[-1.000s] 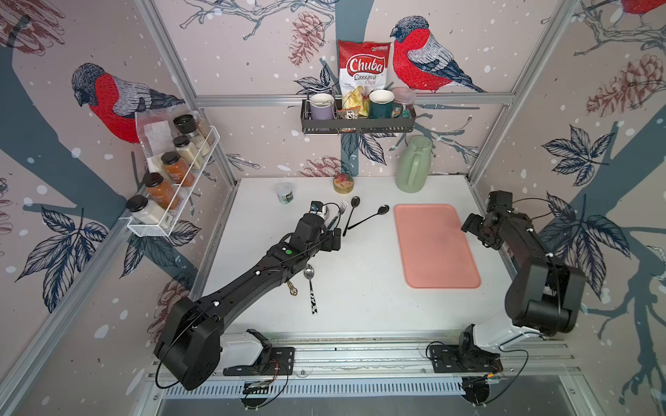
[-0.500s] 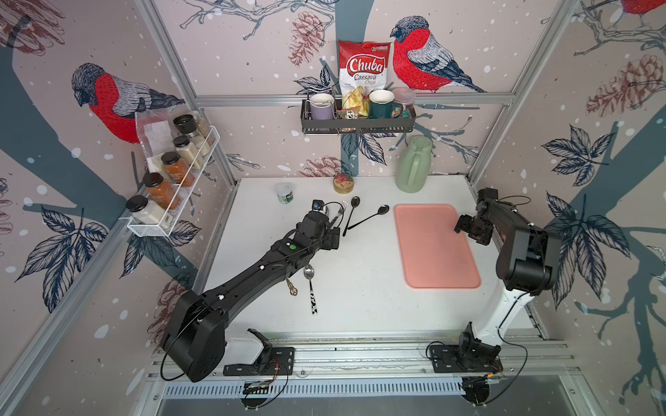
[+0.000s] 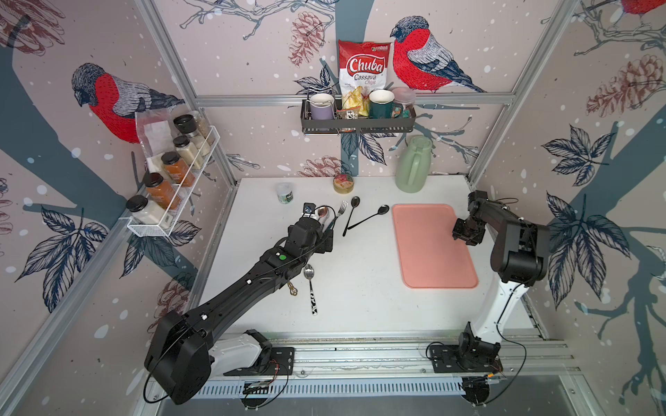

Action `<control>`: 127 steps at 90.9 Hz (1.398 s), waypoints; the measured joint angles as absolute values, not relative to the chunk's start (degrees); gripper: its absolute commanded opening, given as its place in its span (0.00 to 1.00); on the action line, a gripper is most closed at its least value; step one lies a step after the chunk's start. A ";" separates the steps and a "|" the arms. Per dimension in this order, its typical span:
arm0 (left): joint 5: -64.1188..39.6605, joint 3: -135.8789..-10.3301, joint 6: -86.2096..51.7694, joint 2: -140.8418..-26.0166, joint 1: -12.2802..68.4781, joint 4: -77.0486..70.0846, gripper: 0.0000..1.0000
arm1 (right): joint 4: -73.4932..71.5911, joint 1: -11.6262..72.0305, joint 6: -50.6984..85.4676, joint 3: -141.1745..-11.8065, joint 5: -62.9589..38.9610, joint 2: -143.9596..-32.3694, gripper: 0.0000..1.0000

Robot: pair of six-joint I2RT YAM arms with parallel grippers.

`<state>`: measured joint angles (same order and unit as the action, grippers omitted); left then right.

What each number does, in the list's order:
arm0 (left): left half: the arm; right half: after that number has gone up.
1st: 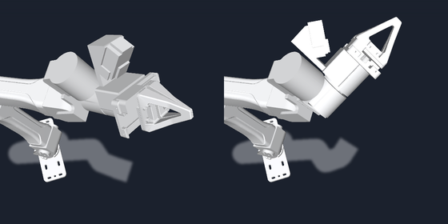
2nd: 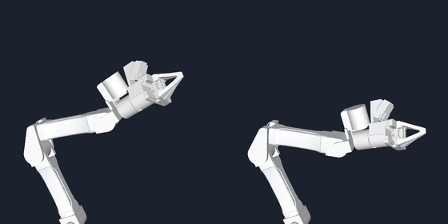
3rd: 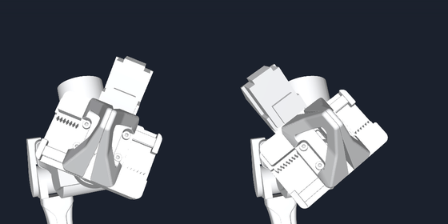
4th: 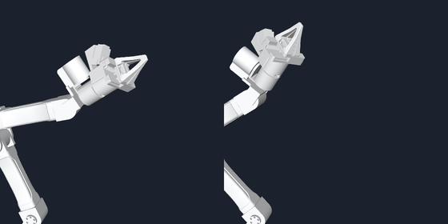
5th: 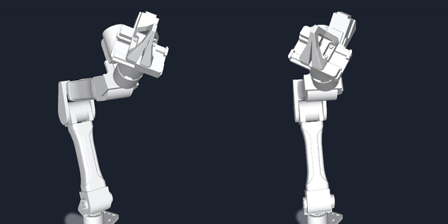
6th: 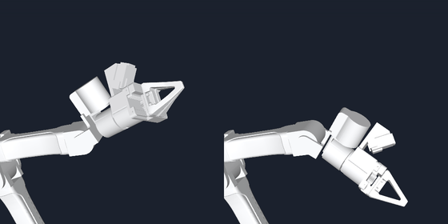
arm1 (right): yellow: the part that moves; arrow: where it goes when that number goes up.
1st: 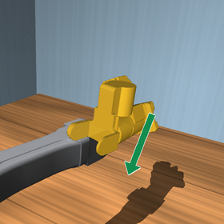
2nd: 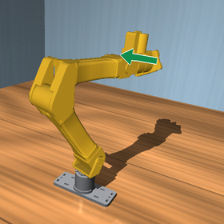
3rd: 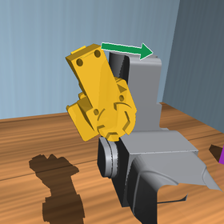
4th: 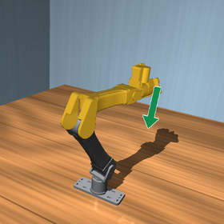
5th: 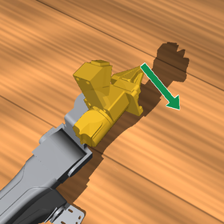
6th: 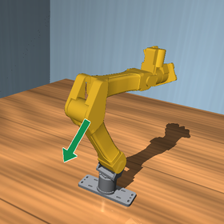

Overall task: Set the spoon and fork side by side
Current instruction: Adjust the tray at the center of the board.

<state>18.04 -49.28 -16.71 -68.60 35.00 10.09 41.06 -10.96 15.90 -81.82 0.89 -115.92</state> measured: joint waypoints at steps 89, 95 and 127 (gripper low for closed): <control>10.50 -45.78 -27.79 -66.50 39.27 11.97 0.95 | 34.35 7.25 41.78 -44.73 4.01 -84.14 0.09; 10.52 -46.52 -30.11 -70.46 41.65 12.16 0.95 | 34.17 10.90 44.14 -43.07 4.89 -81.45 0.10; 11.38 -59.83 -34.48 -89.45 50.70 16.97 0.94 | 30.24 20.91 52.36 -37.23 8.45 -74.59 0.51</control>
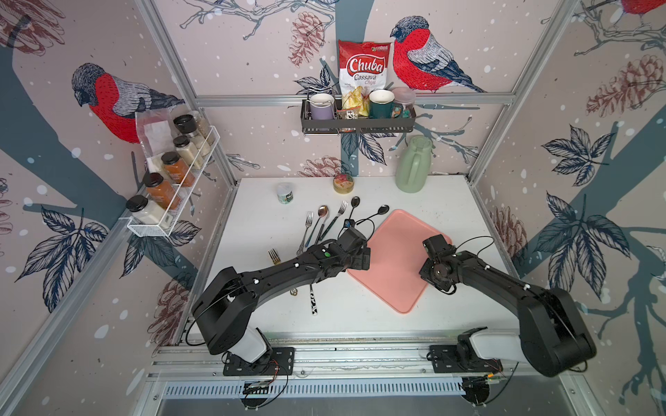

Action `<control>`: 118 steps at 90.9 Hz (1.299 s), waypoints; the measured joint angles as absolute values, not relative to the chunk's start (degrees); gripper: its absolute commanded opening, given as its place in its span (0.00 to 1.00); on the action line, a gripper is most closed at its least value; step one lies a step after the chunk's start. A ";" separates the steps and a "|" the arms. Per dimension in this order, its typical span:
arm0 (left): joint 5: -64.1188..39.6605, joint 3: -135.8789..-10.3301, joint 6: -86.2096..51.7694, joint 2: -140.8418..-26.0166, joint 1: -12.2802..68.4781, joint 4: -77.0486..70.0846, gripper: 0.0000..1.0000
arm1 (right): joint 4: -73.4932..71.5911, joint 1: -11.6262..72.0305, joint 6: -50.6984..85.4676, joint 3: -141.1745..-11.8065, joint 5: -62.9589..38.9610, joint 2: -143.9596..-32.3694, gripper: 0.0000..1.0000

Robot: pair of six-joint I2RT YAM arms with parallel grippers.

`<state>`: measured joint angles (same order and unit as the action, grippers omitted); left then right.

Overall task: Set the spoon and fork side by side
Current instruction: Adjust the tray at the center of the board.

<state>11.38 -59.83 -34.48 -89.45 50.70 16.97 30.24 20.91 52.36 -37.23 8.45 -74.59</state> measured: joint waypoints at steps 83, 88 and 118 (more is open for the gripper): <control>6.37 -47.97 -37.63 -78.59 56.66 15.59 0.92 | 26.22 6.76 11.88 -74.94 2.04 -107.79 0.85; 6.26 -47.92 -37.01 -78.08 56.66 15.59 0.92 | 26.61 6.37 10.57 -77.38 0.84 -110.26 0.85; 6.74 -47.92 -34.02 -75.75 56.66 15.62 0.93 | 33.91 5.82 4.56 -92.51 -0.49 -122.56 0.84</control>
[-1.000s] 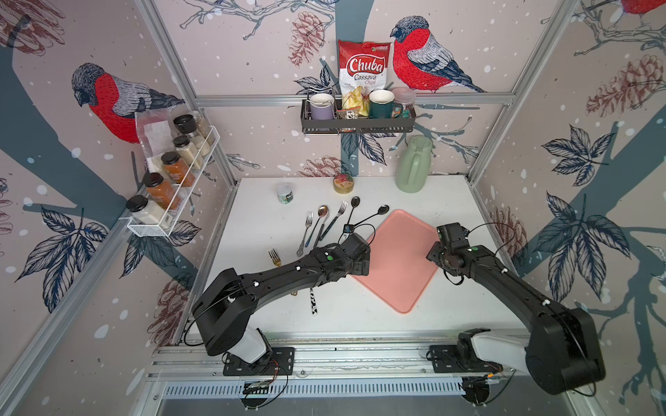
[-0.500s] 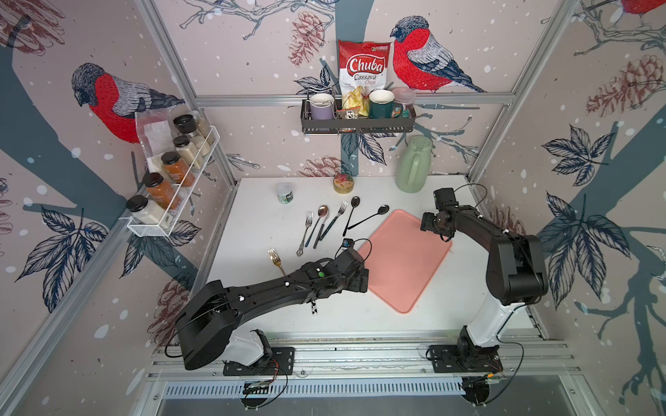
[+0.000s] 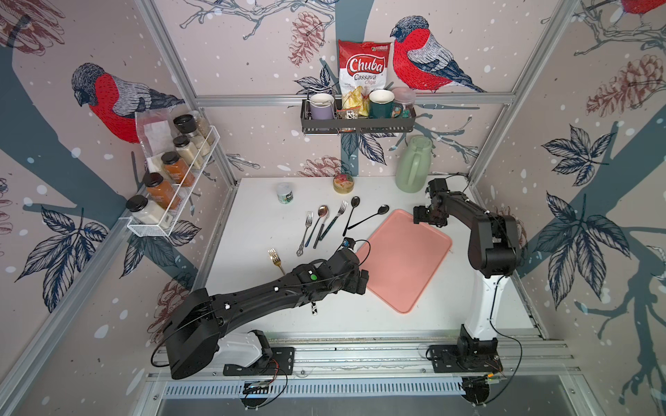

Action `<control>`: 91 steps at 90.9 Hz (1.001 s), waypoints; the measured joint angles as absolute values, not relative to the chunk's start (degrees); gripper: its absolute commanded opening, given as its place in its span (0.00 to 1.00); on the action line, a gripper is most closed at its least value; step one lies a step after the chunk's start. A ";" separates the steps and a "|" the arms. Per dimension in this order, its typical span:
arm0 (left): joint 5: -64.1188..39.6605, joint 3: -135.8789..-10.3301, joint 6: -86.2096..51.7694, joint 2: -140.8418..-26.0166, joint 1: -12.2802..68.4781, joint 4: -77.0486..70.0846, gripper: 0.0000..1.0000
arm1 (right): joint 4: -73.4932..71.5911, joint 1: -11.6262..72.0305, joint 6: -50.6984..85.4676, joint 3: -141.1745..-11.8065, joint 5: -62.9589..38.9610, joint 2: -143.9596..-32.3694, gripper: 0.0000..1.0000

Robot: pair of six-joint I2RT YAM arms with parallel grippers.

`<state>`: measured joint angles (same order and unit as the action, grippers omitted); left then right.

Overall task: Set the spoon and fork side by side
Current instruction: Adjust the tray at the center of the board.

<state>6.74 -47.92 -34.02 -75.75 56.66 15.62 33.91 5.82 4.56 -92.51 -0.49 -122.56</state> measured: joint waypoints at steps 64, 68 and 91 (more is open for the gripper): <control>9.45 -48.90 -34.13 -76.29 56.66 17.61 0.95 | 25.54 6.59 9.67 -74.26 2.68 -113.43 0.42; 9.56 -48.47 -34.39 -76.07 56.66 17.65 0.95 | 25.06 7.09 10.83 -72.44 3.03 -112.25 0.42; 12.58 -48.12 -35.90 -75.64 56.53 18.92 0.95 | 20.36 9.78 15.42 -64.18 4.91 -107.20 0.39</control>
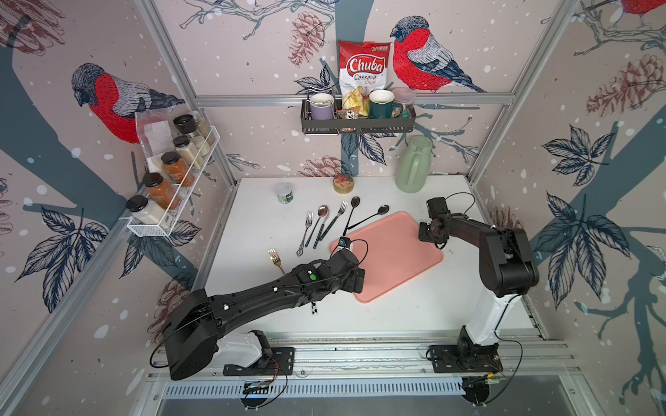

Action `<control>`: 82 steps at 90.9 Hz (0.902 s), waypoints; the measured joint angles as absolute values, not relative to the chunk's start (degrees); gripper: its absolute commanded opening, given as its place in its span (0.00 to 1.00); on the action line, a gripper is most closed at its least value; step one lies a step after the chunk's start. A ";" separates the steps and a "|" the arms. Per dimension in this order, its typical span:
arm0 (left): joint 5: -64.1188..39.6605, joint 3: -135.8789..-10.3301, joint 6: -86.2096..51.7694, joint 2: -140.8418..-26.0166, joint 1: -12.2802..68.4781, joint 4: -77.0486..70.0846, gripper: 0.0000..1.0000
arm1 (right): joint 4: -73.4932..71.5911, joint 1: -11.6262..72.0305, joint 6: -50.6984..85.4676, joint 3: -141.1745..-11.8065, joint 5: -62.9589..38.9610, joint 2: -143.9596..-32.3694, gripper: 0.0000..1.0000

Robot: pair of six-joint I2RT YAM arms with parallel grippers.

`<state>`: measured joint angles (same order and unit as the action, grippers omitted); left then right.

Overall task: Set the spoon and fork side by side
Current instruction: Adjust the tray at the center of the board.

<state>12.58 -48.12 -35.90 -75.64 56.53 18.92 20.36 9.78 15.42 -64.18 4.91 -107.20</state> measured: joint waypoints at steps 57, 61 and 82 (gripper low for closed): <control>15.00 -44.40 -41.76 -71.22 51.99 21.58 0.95 | 20.21 19.88 32.05 -51.66 7.62 -97.01 0.34; 15.00 -44.27 -41.91 -71.13 51.79 21.61 0.95 | 20.62 20.12 33.39 -51.57 7.88 -96.86 0.34; 15.29 -43.79 -41.98 -70.13 51.00 21.65 0.95 | 21.91 21.85 38.15 -51.70 9.65 -97.06 0.33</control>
